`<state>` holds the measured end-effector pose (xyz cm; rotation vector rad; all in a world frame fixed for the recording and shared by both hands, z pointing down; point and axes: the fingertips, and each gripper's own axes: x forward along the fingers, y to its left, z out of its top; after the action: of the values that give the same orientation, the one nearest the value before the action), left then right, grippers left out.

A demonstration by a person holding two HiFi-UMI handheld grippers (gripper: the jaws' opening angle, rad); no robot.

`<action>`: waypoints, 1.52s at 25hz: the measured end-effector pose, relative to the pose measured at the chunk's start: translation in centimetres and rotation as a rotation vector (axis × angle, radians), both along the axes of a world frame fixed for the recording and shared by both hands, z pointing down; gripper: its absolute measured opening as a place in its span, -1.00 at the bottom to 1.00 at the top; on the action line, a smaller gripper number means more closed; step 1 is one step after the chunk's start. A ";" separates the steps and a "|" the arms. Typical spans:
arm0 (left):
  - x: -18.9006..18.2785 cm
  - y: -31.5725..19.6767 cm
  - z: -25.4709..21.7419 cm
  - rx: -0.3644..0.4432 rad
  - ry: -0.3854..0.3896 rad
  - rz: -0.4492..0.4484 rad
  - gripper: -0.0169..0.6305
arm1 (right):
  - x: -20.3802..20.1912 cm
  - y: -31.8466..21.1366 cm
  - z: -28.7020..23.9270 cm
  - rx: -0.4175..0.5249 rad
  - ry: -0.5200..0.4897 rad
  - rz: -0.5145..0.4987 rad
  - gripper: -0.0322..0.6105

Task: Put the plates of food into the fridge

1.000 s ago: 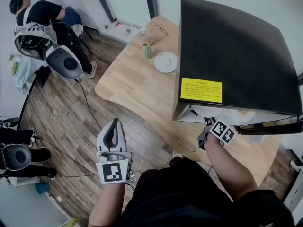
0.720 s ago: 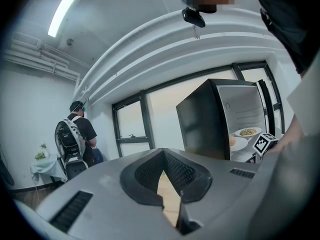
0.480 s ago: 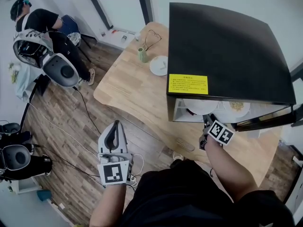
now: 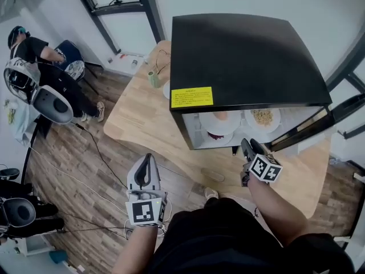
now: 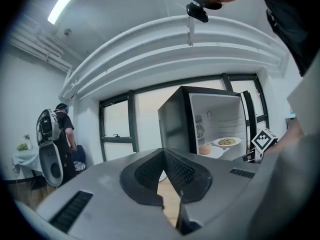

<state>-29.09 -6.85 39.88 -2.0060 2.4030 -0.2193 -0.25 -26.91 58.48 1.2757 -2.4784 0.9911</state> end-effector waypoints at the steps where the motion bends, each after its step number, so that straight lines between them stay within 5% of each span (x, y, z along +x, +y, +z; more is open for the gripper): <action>1: 0.7 -0.3 0.2 0.000 0.010 0.014 -0.93 | 0.5 0.2 -0.7 0.020 -0.015 -0.008 -0.32; 5: 3.2 -0.9 0.6 -0.015 0.028 0.068 -0.93 | 2.1 2.2 -3.7 0.095 -0.047 -0.079 -0.71; 14: 8.6 -2.2 1.9 -0.035 0.031 0.211 -0.93 | 6.1 5.7 -10.7 0.336 0.021 -0.187 -0.82; 26: 12.2 -4.3 2.4 -0.030 0.024 0.268 -0.93 | 10.4 6.0 -11.3 0.366 0.072 -0.154 -0.83; 38: 10.8 -4.4 1.4 -0.020 -0.014 0.233 -0.93 | 8.2 4.5 -11.0 0.373 0.061 -0.181 -0.83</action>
<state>-18.24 -11.24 41.29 -2.2595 2.1414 -0.2542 7.90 -22.40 47.49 1.1228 -2.7567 0.4544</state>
